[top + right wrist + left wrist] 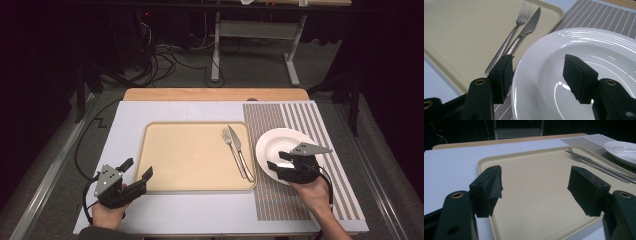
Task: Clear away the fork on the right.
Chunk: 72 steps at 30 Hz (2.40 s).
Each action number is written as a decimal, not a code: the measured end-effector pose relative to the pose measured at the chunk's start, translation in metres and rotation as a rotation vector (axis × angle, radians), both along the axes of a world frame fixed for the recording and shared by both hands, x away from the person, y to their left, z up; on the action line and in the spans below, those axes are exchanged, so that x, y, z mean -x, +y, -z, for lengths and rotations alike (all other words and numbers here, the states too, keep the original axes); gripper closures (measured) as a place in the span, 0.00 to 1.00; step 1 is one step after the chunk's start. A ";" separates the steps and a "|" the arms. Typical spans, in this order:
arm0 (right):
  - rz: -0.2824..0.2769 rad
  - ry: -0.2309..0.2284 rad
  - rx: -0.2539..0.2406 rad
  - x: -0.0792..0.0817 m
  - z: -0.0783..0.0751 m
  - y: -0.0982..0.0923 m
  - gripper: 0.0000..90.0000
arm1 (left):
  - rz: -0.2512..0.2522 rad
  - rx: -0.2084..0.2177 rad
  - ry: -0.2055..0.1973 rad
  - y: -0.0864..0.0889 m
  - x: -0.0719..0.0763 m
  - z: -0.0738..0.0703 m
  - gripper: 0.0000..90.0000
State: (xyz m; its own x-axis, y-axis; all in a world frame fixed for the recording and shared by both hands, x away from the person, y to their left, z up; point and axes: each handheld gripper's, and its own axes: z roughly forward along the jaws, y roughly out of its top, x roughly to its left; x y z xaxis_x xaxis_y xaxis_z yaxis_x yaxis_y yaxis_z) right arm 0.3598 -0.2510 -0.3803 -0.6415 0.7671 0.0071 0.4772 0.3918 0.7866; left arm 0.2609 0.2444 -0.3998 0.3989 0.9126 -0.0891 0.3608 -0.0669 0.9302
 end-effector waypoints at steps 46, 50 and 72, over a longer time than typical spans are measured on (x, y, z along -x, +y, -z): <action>0.097 -0.056 -0.132 0.025 0.008 -0.054 0.42 | -0.013 -0.003 -0.008 0.000 0.000 0.000 0.31; 0.110 -0.053 -0.156 0.025 0.011 -0.059 0.41 | -0.017 0.011 -0.007 0.002 0.000 0.000 0.31; 0.149 -0.099 -0.178 0.036 0.025 -0.078 0.38 | -0.006 0.011 -0.010 0.001 0.002 0.000 0.31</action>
State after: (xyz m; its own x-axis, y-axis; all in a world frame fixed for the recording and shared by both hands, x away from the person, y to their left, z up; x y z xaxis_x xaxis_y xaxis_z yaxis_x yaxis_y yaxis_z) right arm 0.3233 -0.3285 -0.4051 -0.5253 0.8458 0.0933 0.4364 0.1737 0.8828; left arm 0.2587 0.2456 -0.3998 0.3939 0.9142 -0.0951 0.3520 -0.0545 0.9344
